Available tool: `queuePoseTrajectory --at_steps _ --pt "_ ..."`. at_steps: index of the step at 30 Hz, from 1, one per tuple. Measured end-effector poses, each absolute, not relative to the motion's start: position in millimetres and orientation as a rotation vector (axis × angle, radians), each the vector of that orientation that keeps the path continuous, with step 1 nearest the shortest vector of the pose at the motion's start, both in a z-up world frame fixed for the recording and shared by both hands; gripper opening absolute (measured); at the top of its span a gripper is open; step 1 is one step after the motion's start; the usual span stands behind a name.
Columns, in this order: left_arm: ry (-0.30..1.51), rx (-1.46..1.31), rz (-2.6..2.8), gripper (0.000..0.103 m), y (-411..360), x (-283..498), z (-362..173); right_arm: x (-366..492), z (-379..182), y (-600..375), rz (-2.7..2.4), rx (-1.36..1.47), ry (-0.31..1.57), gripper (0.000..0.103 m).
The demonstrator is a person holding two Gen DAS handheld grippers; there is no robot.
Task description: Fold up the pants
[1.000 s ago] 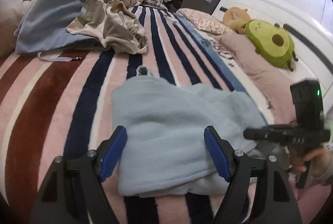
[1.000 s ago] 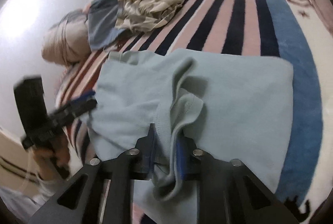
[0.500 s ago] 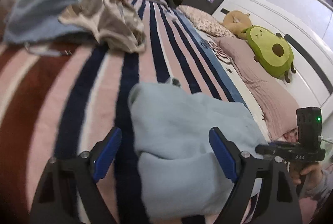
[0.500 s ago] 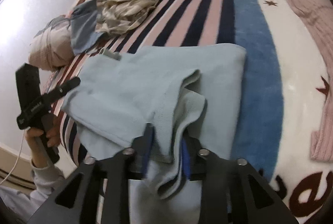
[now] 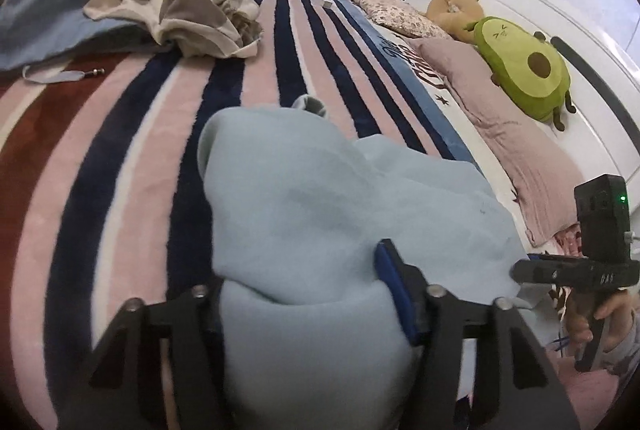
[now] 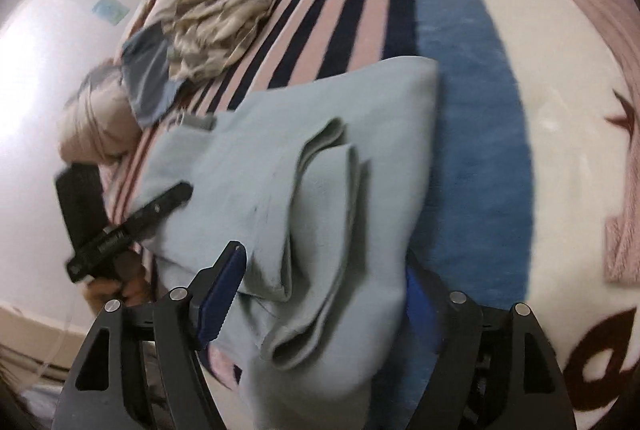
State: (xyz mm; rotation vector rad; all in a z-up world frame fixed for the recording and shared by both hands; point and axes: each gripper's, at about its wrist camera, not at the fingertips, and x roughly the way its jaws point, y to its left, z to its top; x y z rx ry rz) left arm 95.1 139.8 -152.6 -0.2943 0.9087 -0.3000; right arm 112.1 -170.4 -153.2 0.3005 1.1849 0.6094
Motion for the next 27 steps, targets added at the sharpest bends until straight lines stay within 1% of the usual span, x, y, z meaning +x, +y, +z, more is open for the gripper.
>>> queuePoseTrajectory --at_steps 1,2,3,4,7,10,18,23,27 --pt "0.905 -0.281 -0.291 0.046 137 93 -152 109 -153 -165 0.613 0.268 1.177 0.06" --pt "0.901 -0.259 -0.281 0.045 134 90 -150 106 -153 -159 0.615 0.233 1.17 0.055" --pt "0.896 -0.242 -0.273 0.041 132 88 -149 104 -152 -155 0.615 0.207 1.162 0.044" --pt "0.89 -0.226 -0.264 0.038 129 87 -147 102 -152 -153 0.618 0.191 1.155 0.036" --pt "0.875 -0.195 -0.253 0.032 125 81 -140 98 -148 -146 0.632 0.157 1.132 0.024" --pt "0.855 -0.167 -0.244 0.031 123 75 -133 92 -139 -141 0.648 0.125 1.089 0.021" --pt "0.805 -0.175 -0.247 0.029 127 62 -115 80 -122 -139 0.697 0.12 1.028 0.021" --pt "0.758 -0.182 -0.266 0.029 143 52 -102 75 -110 -125 0.699 0.113 1.01 0.02" --pt "0.717 -0.205 -0.251 0.028 175 46 -93 71 -102 -94 0.719 0.071 1.005 0.02"
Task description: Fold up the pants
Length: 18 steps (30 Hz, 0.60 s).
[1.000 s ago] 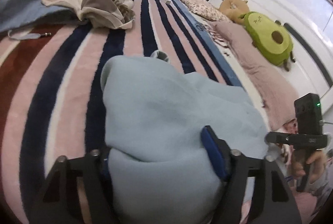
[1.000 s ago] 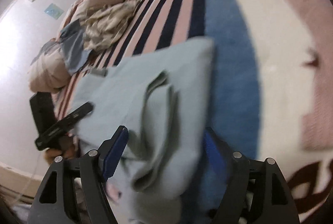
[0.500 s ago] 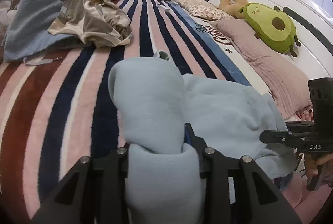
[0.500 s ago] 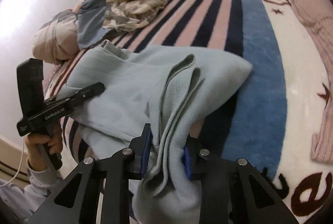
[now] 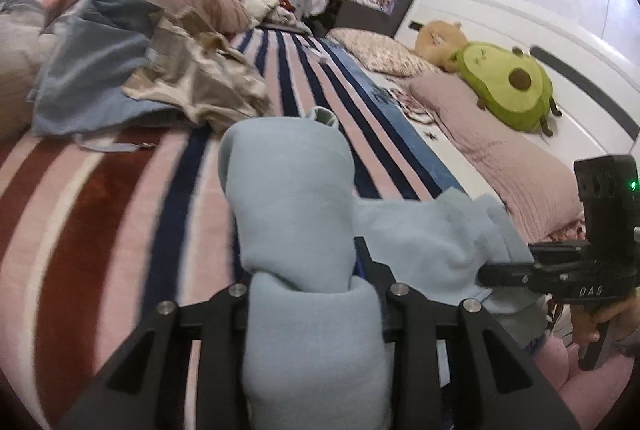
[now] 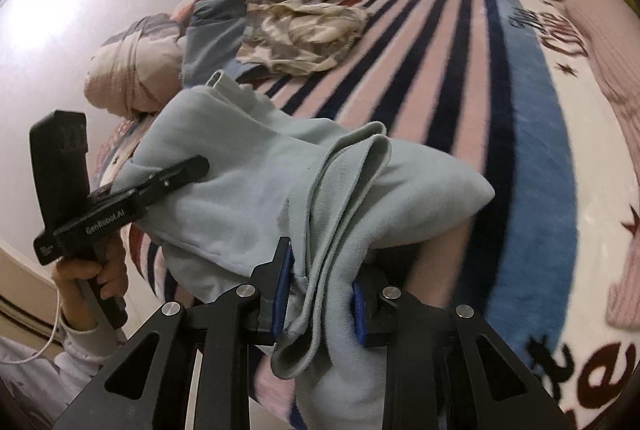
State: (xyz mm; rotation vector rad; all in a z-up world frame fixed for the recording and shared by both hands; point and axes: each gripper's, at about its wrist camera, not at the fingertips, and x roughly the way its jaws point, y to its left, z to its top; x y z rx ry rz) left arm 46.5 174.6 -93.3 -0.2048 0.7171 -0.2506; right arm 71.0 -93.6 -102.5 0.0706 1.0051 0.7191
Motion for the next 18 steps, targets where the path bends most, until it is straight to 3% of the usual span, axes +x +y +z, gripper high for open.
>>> queuePoseTrajectory --at_steps 18 --pt "0.588 -0.26 0.039 0.028 352 -2 -75 79 -94 92 0.943 -0.02 1.005 0.019"
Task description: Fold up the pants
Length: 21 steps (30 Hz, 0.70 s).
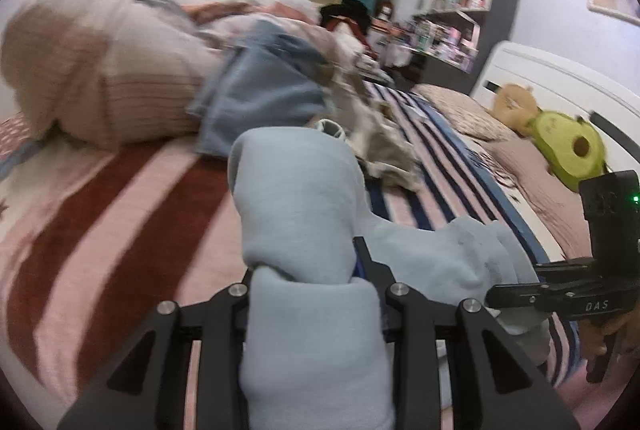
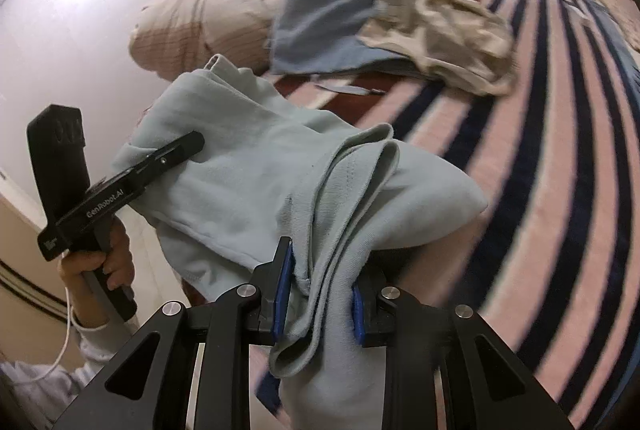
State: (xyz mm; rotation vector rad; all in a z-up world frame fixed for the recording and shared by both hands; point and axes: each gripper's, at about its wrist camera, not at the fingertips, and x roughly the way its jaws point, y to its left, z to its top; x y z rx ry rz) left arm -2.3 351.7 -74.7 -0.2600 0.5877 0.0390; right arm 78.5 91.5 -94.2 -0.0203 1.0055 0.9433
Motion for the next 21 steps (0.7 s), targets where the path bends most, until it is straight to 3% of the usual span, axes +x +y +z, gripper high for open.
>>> queuePoseTrajectory --at_steps 8,14,17,19,21 --pt "0.61 -0.207 0.276 0.029 405 -7 -79 83 -88 164 1.061 -0.031 0.939 0.019" --pt "0.71 -0.218 0.392 0.033 433 7 -121 82 -115 195 1.086 -0.037 0.973 0.02" --pt "0.733 -0.202 0.442 0.052 436 11 -141 80 -127 198 1.065 -0.079 0.984 0.024" --pt "0.706 -0.171 0.519 0.08 435 7 -144 81 -129 195 1.055 -0.089 0.991 0.03" --pt "0.698 -0.173 0.543 0.083 438 5 -145 84 -130 189 1.036 -0.089 1.001 0.042"
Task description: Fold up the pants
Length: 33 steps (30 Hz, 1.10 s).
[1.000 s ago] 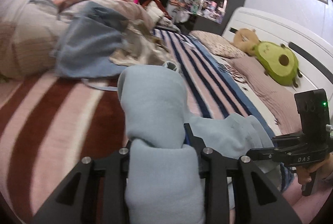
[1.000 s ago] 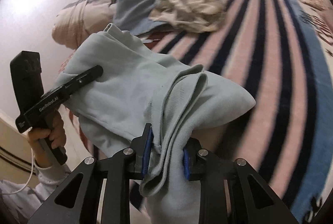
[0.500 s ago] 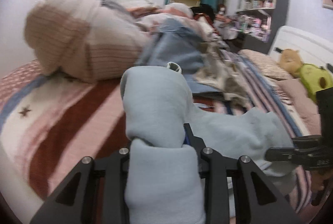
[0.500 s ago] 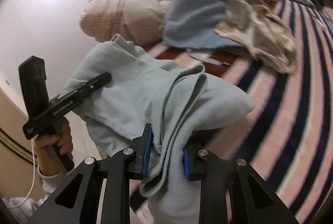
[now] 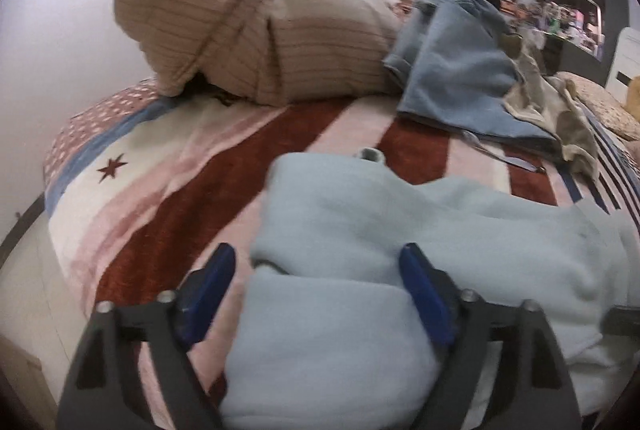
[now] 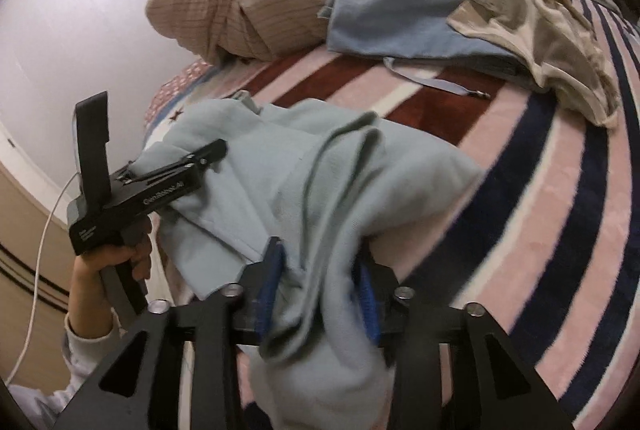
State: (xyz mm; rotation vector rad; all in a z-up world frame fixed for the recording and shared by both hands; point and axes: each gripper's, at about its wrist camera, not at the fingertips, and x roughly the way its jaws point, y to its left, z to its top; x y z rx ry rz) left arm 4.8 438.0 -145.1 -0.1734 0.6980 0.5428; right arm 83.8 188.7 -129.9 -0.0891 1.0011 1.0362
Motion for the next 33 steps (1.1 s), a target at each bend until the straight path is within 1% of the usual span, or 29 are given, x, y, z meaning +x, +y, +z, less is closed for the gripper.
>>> queuePoseTrajectory --at_steps 1,2,6,8,10,12,15,19,21,23,24,25,26,30,33 --pt "0.7 -0.191 0.54 0.083 440 4 -146 86 -130 186 1.03 -0.085 1.007 0.049" --pt "0.7 -0.199 0.542 0.083 440 2 -145 87 -130 181 1.022 -0.08 1.011 0.051" --pt "0.681 -0.172 0.588 0.085 433 -6 -137 87 -125 168 1.006 -0.091 1.008 0.052" --pt "0.65 -0.15 0.615 0.089 428 -13 -128 86 -120 163 0.997 -0.101 1.001 0.053" --pt "0.603 -0.142 0.624 0.092 421 -22 -116 82 -114 155 0.998 -0.099 0.995 0.057" --pt "0.568 -0.142 0.623 0.093 415 -30 -106 79 -109 148 0.995 -0.09 0.987 0.059" --pt "0.54 -0.18 0.577 0.093 400 -40 -91 73 -102 133 0.992 -0.078 0.988 0.06" --pt "0.503 -0.204 0.461 0.094 358 -47 -71 62 -94 103 0.972 -0.076 0.991 0.07" --pt "0.482 -0.189 0.409 0.094 329 -46 -59 54 -88 82 0.953 -0.085 0.978 0.073" --pt "0.447 -0.188 0.352 0.097 296 -47 -47 47 -78 54 0.928 -0.087 0.954 0.074" --pt "0.432 -0.189 0.324 0.101 282 -47 -42 44 -74 44 0.915 -0.085 0.943 0.076" --pt "0.407 -0.189 0.283 0.101 260 -48 -34 41 -68 31 0.897 -0.081 0.929 0.08" --pt "0.393 -0.185 0.261 0.101 246 -49 -29 37 -62 15 0.873 -0.073 0.91 0.081" --pt "0.359 -0.153 0.199 0.102 183 -48 -10 18 -34 -46 0.767 -0.078 0.811 0.094" --pt "0.35 -0.113 0.181 0.102 143 -51 -2 -5 -17 -88 0.689 -0.122 0.722 0.1"
